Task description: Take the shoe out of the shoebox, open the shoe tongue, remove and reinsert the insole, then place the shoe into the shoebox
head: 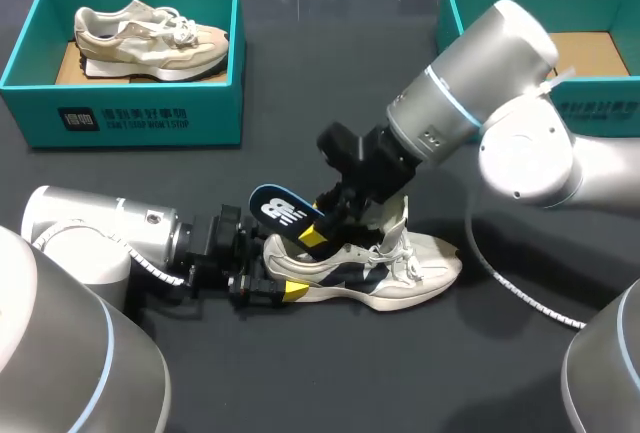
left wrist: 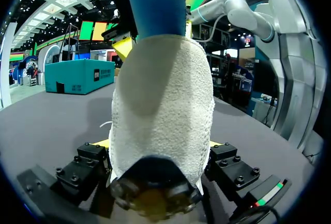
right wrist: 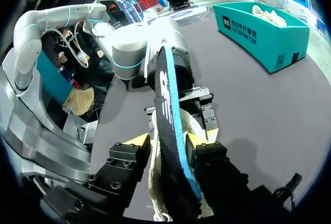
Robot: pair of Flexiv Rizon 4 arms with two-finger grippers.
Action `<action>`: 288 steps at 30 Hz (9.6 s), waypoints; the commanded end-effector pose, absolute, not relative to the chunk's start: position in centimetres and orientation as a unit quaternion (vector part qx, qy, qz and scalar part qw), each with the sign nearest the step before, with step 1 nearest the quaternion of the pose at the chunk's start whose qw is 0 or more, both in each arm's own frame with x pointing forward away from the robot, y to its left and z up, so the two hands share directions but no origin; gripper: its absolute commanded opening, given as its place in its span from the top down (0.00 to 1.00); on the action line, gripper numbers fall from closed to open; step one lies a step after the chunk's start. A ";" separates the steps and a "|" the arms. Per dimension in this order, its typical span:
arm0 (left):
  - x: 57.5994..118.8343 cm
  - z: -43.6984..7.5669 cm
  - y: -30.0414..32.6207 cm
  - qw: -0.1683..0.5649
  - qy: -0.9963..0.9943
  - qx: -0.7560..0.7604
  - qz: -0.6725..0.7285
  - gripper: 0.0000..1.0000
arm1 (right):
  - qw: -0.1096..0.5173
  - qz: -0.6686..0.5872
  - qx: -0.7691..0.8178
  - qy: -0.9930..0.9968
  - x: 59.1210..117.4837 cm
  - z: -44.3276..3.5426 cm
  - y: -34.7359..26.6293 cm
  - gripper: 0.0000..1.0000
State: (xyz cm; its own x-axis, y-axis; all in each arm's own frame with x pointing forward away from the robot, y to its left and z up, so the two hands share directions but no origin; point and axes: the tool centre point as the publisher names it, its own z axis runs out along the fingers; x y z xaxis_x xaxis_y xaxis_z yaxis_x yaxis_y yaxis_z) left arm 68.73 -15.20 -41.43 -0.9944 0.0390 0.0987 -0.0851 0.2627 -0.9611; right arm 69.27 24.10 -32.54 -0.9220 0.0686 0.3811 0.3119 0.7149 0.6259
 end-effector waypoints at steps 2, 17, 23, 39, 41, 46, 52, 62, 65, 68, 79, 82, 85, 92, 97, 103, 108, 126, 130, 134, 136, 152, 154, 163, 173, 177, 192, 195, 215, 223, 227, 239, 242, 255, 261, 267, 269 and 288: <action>68.7 -41.5 -15.2 0.051 -0.793 0.015 0.606 1.00 | 0.163 -0.369 -0.100 -0.910 69.0 -32.7 24.4 0.61; 68.7 -41.5 -15.2 0.051 -0.793 0.015 0.606 1.00 | 0.157 -0.373 -0.082 -0.911 69.7 -32.3 25.3 0.71; 68.7 -41.5 -15.2 0.051 -0.793 0.015 0.606 1.00 | 0.157 -0.378 -0.085 -0.908 69.7 -32.7 25.3 0.89; 68.7 -41.5 -15.2 0.051 -0.793 0.015 0.606 1.00 | 0.132 -0.393 -0.062 -0.908 69.7 -28.6 26.9 1.00; 68.7 -41.5 -15.2 0.051 -0.793 0.015 0.606 1.00 | 0.132 -0.393 -0.062 -0.908 69.7 -28.6 26.9 1.00; 68.7 -41.5 -15.2 0.051 -0.793 0.015 0.606 1.00 | 0.132 -0.393 -0.062 -0.908 69.7 -28.6 26.9 1.00; 68.7 -41.5 -15.2 0.051 -0.793 0.015 0.606 1.00 | 0.132 -0.393 -0.062 -0.908 69.7 -28.6 26.9 1.00; 68.7 -41.5 -15.2 0.051 -0.793 0.015 0.606 1.00 | 0.149 -0.408 -0.047 -0.899 70.4 -22.6 27.0 1.00; 68.7 -41.5 -15.2 0.051 -0.793 0.015 0.606 1.00 | 0.159 -0.429 -0.035 -0.889 70.2 -21.0 26.6 1.00; 68.7 -41.5 -15.2 0.051 -0.793 0.015 0.606 1.00 | 0.158 -0.476 -0.022 -0.865 69.9 -19.8 25.9 1.00; 68.7 -41.5 -15.2 0.051 -0.793 0.015 0.606 1.00 | 0.158 -0.476 -0.022 -0.865 69.9 -19.8 25.9 1.00; 68.7 -41.5 -15.2 0.051 -0.793 0.015 0.606 1.00 | 0.158 -0.476 -0.022 -0.865 69.9 -19.8 25.9 1.00; 68.7 -41.5 -15.2 0.051 -0.793 0.015 0.606 1.00 | 0.158 -0.476 -0.022 -0.865 69.9 -19.8 25.9 1.00; 68.7 -41.5 -15.2 0.051 -0.793 0.015 0.606 1.00 | 0.137 -0.500 -0.057 -0.853 68.4 -14.9 24.5 1.00; 68.7 -41.5 -15.2 0.051 -0.793 0.015 0.606 1.00 | 0.128 -0.555 -0.066 -0.819 67.2 -11.7 23.6 1.00; 68.7 -41.5 -15.2 0.051 -0.793 0.015 0.606 1.00 | 0.131 -0.583 -0.068 -0.799 66.8 -11.1 23.1 1.00; 68.7 -41.5 -15.2 0.051 -0.793 0.015 0.606 1.00 | 0.131 -0.583 -0.068 -0.799 66.8 -11.1 23.1 1.00; 68.7 -41.5 -15.2 0.051 -0.793 0.015 0.606 1.00 | 0.136 -0.671 -0.145 -0.715 62.7 -4.4 16.2 1.00; 68.7 -41.5 -15.2 0.051 -0.793 0.015 0.606 1.00 | 0.136 -0.671 -0.145 -0.715 62.7 -4.4 16.2 1.00; 68.7 -41.5 -15.2 0.051 -0.793 0.015 0.606 1.00 | 0.136 -0.671 -0.145 -0.715 62.7 -4.4 16.2 1.00; 68.7 -41.5 -15.2 0.051 -0.793 0.015 0.606 1.00 | 0.136 -0.671 -0.145 -0.715 62.7 -4.4 16.2 1.00; 68.7 -41.5 -15.2 0.051 -0.793 0.015 0.606 1.00 | 0.146 -0.660 -0.180 -0.715 60.2 -2.7 13.7 1.00; 68.7 -41.5 -15.2 0.051 -0.793 0.015 0.606 1.00 | 0.152 -0.662 -0.178 -0.712 60.0 -2.4 13.7 1.00; 68.7 -41.5 -15.2 0.051 -0.793 0.015 0.606 1.00 | 0.152 -0.662 -0.178 -0.712 60.0 -2.4 13.7 1.00; 67.9 -41.3 -15.2 0.051 -0.796 0.008 0.602 0.69 | 0.152 -0.662 -0.178 -0.712 60.0 -2.4 13.7 1.00; 67.5 -41.4 -14.8 0.048 -0.801 0.012 0.597 0.00 | 0.152 -0.662 -0.178 -0.712 60.0 -2.4 13.7 1.00; 68.6 -39.4 -11.7 0.046 -0.864 0.002 0.502 0.00 | 0.152 -0.662 -0.178 -0.712 60.0 -2.4 13.7 1.00; 68.8 -39.1 -10.8 0.056 -0.886 -0.011 0.461 0.00 | 0.152 -0.662 -0.178 -0.712 60.0 -2.4 13.7 1.00; 68.4 -37.2 -8.8 0.051 -0.944 -0.111 0.307 0.00 | 0.152 -0.662 -0.178 -0.712 60.0 -2.4 13.7 1.00; 69.0 -36.7 -9.2 0.045 -0.965 -0.075 0.248 0.00 | 0.152 -0.662 -0.178 -0.712 60.0 -2.4 13.7 1.00; 68.9 -36.2 -9.5 0.036 -0.977 -0.061 0.202 0.00 | 0.152 -0.662 -0.178 -0.712 60.0 -2.4 13.7 1.00; 68.9 -35.1 -10.1 0.049 -0.991 -0.047 0.113 0.00 | 0.152 -0.662 -0.178 -0.712 60.0 -2.4 13.7 1.00; 69.0 -34.9 -10.2 0.040 -0.994 -0.045 0.092 0.00 | 0.152 -0.662 -0.178 -0.712 60.0 -2.4 13.7 1.00; 68.3 -35.0 -11.2 0.017 -0.998 -0.038 0.052 0.00 | 0.152 -0.662 -0.178 -0.712 60.0 -2.4 13.7 1.00; 68.4 -35.0 -11.2 0.016 -0.998 -0.033 0.048 0.00 | 0.152 -0.662 -0.178 -0.712 60.0 -2.4 13.7 1.00; 68.6 -34.8 -11.4 0.018 -0.998 -0.030 0.048 0.00 | 0.152 -0.662 -0.178 -0.712 60.0 -2.4 13.7 1.00; 68.8 -34.5 -11.5 0.017 -0.998 -0.031 0.049 0.00 | 0.152 -0.662 -0.178 -0.712 60.0 -2.4 13.7 1.00; 72.3 -33.2 -15.9 0.011 -0.996 -0.047 0.068 0.04 | 0.152 -0.662 -0.178 -0.712 60.0 -2.4 13.7 1.00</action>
State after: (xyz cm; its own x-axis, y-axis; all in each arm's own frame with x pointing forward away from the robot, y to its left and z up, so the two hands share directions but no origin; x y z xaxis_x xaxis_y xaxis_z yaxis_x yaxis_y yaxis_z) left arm 71.64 -14.42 -32.29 -0.9956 0.0936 0.0048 0.0918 0.9839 -0.1533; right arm 60.05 13.61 -2.40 -0.8914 0.0511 0.4503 0.4528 0.0599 0.8896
